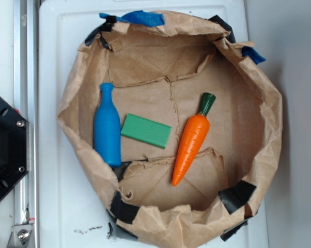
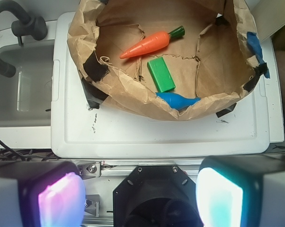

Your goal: Grab the carrot.

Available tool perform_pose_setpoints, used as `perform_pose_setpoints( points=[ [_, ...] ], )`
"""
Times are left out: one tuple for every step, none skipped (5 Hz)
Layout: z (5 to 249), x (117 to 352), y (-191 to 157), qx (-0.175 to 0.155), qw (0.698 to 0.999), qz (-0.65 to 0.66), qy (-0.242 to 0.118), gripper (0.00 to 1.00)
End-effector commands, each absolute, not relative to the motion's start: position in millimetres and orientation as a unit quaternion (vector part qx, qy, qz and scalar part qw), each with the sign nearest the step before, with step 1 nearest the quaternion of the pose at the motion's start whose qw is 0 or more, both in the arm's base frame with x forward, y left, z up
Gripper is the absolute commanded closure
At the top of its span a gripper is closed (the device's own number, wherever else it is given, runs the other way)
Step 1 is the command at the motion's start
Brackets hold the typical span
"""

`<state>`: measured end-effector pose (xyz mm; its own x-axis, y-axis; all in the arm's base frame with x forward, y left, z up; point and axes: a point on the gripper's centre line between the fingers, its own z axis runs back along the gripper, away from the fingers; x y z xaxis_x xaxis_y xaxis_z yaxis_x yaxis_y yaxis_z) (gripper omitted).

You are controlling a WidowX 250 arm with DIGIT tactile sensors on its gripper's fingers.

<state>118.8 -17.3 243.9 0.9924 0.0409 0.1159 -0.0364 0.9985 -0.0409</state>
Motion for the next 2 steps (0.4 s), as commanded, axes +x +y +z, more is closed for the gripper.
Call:
perform_pose_setpoints(
  points=[
    [244, 119, -17, -0.019, 0.998, 0.019, -0.058, 0.0],
    [240, 157, -15, -0.012, 0.996, 0.071, -0.055, 0.0]
  ],
)
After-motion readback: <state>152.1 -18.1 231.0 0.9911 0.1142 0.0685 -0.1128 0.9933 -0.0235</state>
